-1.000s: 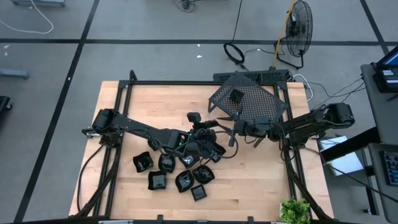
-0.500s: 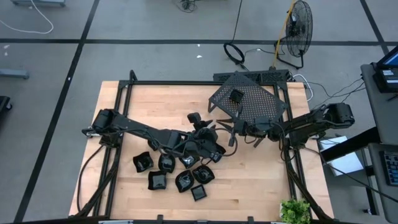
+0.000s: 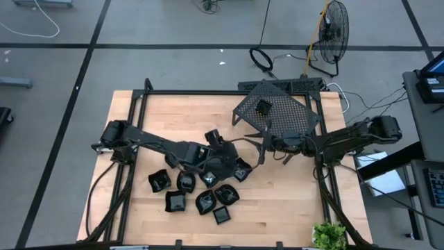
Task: Pick & Place Mini shaped plates
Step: Stack the black square plate on the square black plate on the shelf
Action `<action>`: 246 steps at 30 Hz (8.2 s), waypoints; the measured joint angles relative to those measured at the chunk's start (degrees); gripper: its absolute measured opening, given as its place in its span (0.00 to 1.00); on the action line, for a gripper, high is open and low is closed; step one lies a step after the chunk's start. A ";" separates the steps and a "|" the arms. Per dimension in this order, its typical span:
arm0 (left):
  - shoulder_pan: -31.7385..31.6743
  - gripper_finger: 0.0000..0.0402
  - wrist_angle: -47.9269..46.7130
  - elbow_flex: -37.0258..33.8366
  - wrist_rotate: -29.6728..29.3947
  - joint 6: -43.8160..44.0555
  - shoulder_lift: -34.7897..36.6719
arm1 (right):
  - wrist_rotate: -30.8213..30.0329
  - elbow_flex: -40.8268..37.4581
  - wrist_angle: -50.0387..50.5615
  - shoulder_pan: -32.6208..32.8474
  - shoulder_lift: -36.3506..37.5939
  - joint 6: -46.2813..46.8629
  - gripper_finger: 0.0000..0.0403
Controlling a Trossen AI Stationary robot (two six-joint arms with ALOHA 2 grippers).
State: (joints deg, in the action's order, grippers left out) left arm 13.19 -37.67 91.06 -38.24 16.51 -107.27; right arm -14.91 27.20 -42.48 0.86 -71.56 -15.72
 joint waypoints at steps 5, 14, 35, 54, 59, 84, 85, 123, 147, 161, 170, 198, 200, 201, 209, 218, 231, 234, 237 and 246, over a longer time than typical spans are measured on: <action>-3.20 0.59 1.20 -4.32 9.63 3.04 -2.48 | 0.02 0.00 7.75 0.00 4.72 2.55 0.17; -9.79 0.53 3.12 -8.03 23.33 6.52 -6.99 | 0.06 -0.04 15.01 0.00 7.77 4.48 0.18; -13.22 0.52 5.87 -7.92 32.85 6.21 -12.66 | 0.03 -0.04 15.12 -0.02 7.82 4.37 0.18; -13.07 0.02 4.57 -7.92 34.01 7.17 -12.78 | 0.03 -0.04 15.14 -0.02 7.81 4.13 0.18; -13.07 0.01 4.54 -7.92 33.98 6.04 -12.70 | 0.03 -0.02 15.15 -0.02 7.81 4.13 0.18; -10.85 0.22 4.45 -8.01 29.22 8.66 -8.74 | 0.06 0.07 14.96 0.00 7.79 4.13 0.18; -11.00 0.24 4.41 -8.01 29.22 8.66 -9.31 | 0.04 0.07 14.91 0.00 7.79 4.13 0.18; -11.29 0.01 4.86 -7.90 26.52 7.99 -14.04 | 0.03 0.04 15.12 0.00 7.79 4.13 0.18; -10.96 0.07 -3.39 -8.08 15.86 6.96 -8.27 | 0.06 0.02 15.08 0.00 7.79 4.13 0.18; -15.25 0.35 3.72 -10.91 26.95 -1.33 -9.67 | 0.01 0.00 15.34 -0.02 7.79 4.13 0.18; -17.92 0.32 14.22 -18.61 31.01 -0.30 -9.19 | 0.08 0.00 15.33 -0.02 7.79 4.13 0.18; -16.78 0.00 15.22 -20.84 31.39 -2.62 -4.86 | 0.04 0.00 15.81 0.00 7.79 4.13 0.18; -15.95 0.00 14.58 -21.04 28.97 -2.96 -2.75 | 0.05 0.00 15.81 0.00 7.79 4.13 0.18; -15.55 0.00 14.62 -20.88 28.03 -2.97 -1.53 | 0.04 0.00 15.82 -0.01 7.79 4.13 0.18; -12.17 0.00 12.14 -20.60 22.44 -2.16 5.56 | 0.03 0.00 15.88 0.00 7.81 4.13 0.18; -14.29 0.13 -5.43 -20.45 17.90 20.92 5.19 | 0.03 0.00 15.78 0.00 7.81 4.13 0.18; -16.50 0.44 -6.48 -20.47 26.40 25.99 0.80 | 0.03 0.00 15.81 -0.02 7.81 4.13 0.18; -17.03 0.42 -7.96 -20.51 26.25 25.78 -1.24 | 0.06 0.00 15.78 -0.02 7.81 4.13 0.18; -17.41 0.36 -8.12 -20.38 26.13 24.53 -2.11 | 0.08 0.00 15.81 -0.01 7.81 4.13 0.18; -15.60 0.03 -8.56 -20.51 17.55 19.04 1.55 | 0.04 0.00 15.80 -0.01 7.81 4.13 0.18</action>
State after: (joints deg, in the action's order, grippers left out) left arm -2.41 -46.23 70.54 -20.68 35.55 -105.72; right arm -14.86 27.20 -26.68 0.85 -63.75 -11.60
